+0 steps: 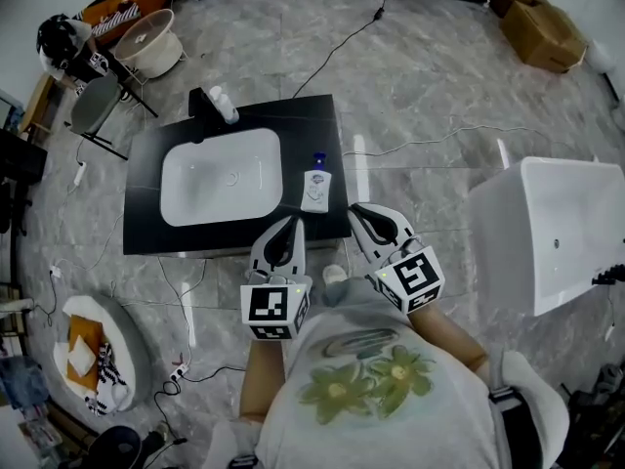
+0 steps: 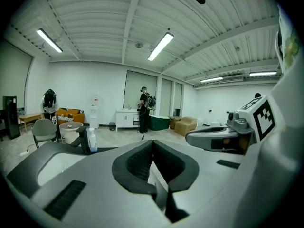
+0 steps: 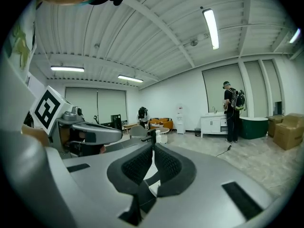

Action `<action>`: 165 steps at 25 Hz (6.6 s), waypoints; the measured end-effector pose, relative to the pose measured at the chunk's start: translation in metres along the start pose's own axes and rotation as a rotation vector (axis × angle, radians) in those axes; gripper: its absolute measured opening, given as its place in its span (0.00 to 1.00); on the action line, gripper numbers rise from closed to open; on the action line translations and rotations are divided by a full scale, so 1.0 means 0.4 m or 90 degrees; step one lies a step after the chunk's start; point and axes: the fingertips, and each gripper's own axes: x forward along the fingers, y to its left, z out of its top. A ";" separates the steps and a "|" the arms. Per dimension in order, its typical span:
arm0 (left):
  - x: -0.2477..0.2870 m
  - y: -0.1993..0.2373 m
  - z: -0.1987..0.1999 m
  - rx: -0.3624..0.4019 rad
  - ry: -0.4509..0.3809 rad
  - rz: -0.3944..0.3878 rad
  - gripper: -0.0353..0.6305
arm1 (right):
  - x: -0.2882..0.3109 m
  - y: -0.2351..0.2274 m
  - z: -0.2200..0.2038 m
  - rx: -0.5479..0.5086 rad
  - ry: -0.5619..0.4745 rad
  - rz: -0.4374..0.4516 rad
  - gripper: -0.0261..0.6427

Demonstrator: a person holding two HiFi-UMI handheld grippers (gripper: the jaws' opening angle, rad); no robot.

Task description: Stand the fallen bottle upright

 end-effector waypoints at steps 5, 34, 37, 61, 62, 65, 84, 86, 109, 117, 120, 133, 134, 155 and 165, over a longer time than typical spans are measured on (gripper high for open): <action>0.056 0.041 -0.002 -0.023 0.013 0.019 0.08 | 0.062 -0.054 0.004 0.003 0.017 0.008 0.11; 0.376 0.295 -0.111 -0.078 0.161 -0.162 0.08 | 0.423 -0.186 -0.171 0.160 0.207 -0.053 0.24; 0.402 0.313 -0.119 -0.101 0.176 -0.192 0.08 | 0.449 -0.189 -0.183 0.183 0.211 -0.068 0.25; 0.565 0.357 -0.203 0.017 0.241 -0.305 0.08 | 0.577 -0.284 -0.320 0.262 0.272 -0.145 0.25; 0.569 0.358 -0.208 0.020 0.244 -0.308 0.08 | 0.582 -0.286 -0.323 0.265 0.273 -0.144 0.25; 0.583 0.369 -0.220 0.020 0.250 -0.312 0.08 | 0.597 -0.286 -0.333 0.280 0.279 -0.136 0.25; 0.608 0.401 -0.261 0.012 0.278 -0.318 0.08 | 0.652 -0.327 -0.410 0.354 0.314 -0.144 0.26; 0.611 0.403 -0.267 0.012 0.280 -0.317 0.08 | 0.659 -0.327 -0.423 0.351 0.326 -0.139 0.26; 0.615 0.388 -0.280 0.015 0.289 -0.340 0.08 | 0.721 -0.364 -0.533 0.389 0.395 -0.123 0.26; 0.608 0.389 -0.283 0.016 0.289 -0.337 0.08 | 0.729 -0.364 -0.562 0.424 0.426 -0.113 0.26; 0.605 0.383 -0.284 0.020 0.291 -0.338 0.08 | 0.729 -0.366 -0.571 0.429 0.437 -0.113 0.26; 0.597 0.380 -0.284 0.015 0.291 -0.321 0.08 | 0.739 -0.365 -0.589 0.445 0.473 -0.103 0.26; 0.595 0.381 -0.286 0.014 0.292 -0.319 0.08 | 0.740 -0.365 -0.590 0.447 0.478 -0.101 0.26; 0.540 0.389 -0.292 0.002 0.279 -0.285 0.08 | 0.726 -0.345 -0.556 0.395 0.465 -0.091 0.24; 0.482 0.351 -0.275 0.006 0.265 -0.272 0.08 | 0.692 -0.309 -0.502 0.352 0.413 -0.069 0.23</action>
